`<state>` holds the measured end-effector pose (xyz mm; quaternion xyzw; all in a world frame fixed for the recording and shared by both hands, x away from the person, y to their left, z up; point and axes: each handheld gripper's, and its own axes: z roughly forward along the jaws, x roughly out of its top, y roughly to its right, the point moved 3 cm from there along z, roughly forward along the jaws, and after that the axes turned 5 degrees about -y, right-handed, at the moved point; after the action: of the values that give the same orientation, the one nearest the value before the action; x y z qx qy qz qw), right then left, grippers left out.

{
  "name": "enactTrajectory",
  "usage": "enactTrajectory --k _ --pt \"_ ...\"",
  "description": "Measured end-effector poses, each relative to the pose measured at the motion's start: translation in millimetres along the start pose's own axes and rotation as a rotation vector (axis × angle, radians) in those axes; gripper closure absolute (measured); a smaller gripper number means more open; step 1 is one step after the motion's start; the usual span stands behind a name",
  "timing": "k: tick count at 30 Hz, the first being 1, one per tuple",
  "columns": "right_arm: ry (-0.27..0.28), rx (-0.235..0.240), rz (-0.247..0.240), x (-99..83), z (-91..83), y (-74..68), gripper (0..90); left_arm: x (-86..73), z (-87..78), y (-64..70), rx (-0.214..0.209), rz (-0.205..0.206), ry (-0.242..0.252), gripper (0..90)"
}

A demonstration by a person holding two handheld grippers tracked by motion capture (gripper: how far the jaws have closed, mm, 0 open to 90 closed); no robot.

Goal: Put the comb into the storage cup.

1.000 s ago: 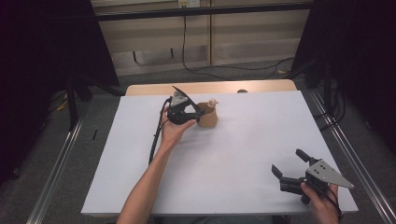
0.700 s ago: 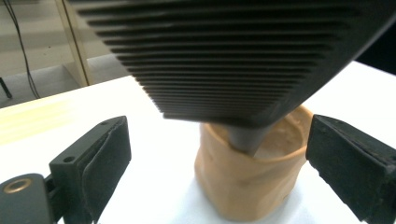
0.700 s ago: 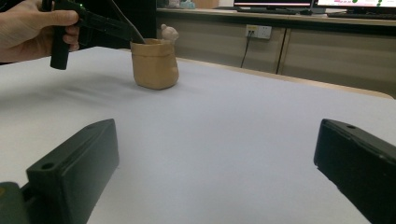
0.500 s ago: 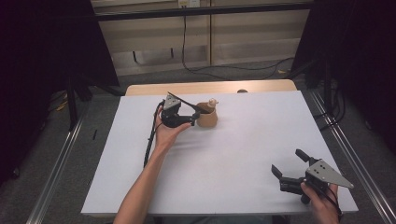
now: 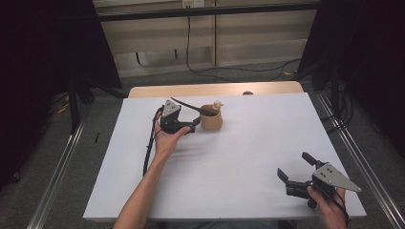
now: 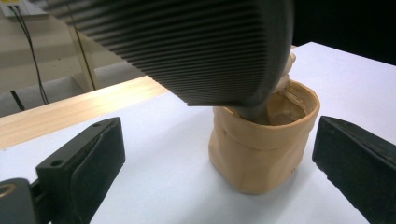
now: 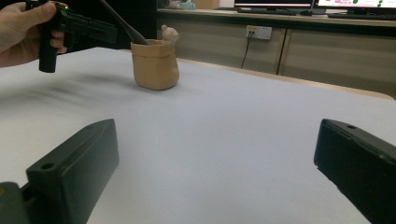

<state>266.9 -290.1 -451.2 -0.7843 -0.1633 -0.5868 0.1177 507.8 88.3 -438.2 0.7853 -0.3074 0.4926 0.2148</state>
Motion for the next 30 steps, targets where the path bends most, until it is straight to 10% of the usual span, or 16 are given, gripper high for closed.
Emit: enactTrajectory --k 10,17,30 --pt "0.0 0.0 -0.002 0.2 0.1 -0.1 0.0 3.3 -18.3 3.2 0.007 0.037 0.076 3.2" --pt "-0.001 -0.001 -0.001 0.1 0.1 0.3 0.0 -1.9 -25.0 -1.3 -0.021 -0.056 0.087 3.2" --pt "-0.001 -0.001 -0.006 -0.1 2.8 -0.6 0.0 -10.3 -44.4 3.6 0.016 0.039 0.08 4.0"
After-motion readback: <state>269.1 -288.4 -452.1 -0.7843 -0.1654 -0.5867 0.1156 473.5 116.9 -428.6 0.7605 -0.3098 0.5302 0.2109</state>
